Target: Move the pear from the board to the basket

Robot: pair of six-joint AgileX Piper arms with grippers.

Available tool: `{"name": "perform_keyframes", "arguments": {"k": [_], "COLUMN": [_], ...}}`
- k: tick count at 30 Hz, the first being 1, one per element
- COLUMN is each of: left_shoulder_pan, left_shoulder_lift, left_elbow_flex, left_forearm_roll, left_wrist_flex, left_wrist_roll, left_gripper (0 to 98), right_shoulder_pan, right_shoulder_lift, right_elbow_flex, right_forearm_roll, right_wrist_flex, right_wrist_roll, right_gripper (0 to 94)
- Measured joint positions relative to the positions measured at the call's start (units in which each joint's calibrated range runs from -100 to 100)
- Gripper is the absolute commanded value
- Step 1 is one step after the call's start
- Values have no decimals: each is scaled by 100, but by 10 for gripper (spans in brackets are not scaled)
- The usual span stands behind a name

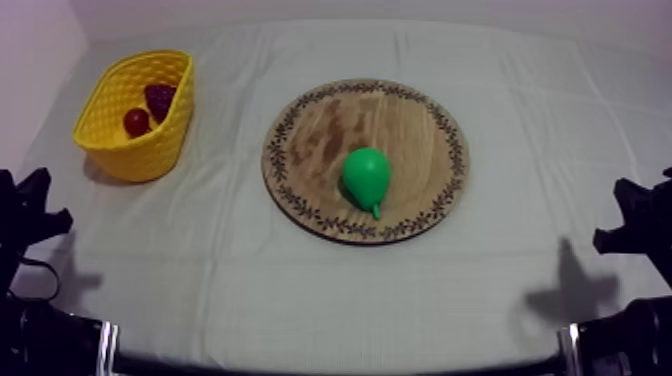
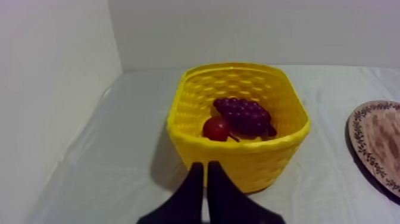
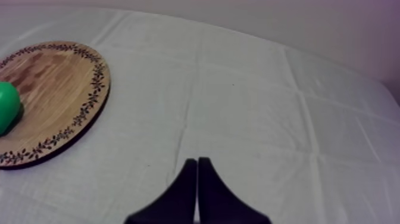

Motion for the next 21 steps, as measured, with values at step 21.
{"name": "perform_keyframes", "arguments": {"k": [21], "left_shoulder_pan": [-68], "left_shoulder_lift": [401], "left_elbow_flex": [-631], "left_forearm_roll": [-252], "left_wrist_flex": [592], "left_wrist_roll": [746], "left_gripper": [0], "right_shoulder_pan": [0], "right_shoulder_lift": [0], "right_elbow_flex": [0], "right_forearm_roll": [0], "right_wrist_flex": [-8], "right_wrist_roll": [0], "right_gripper": [5]}}
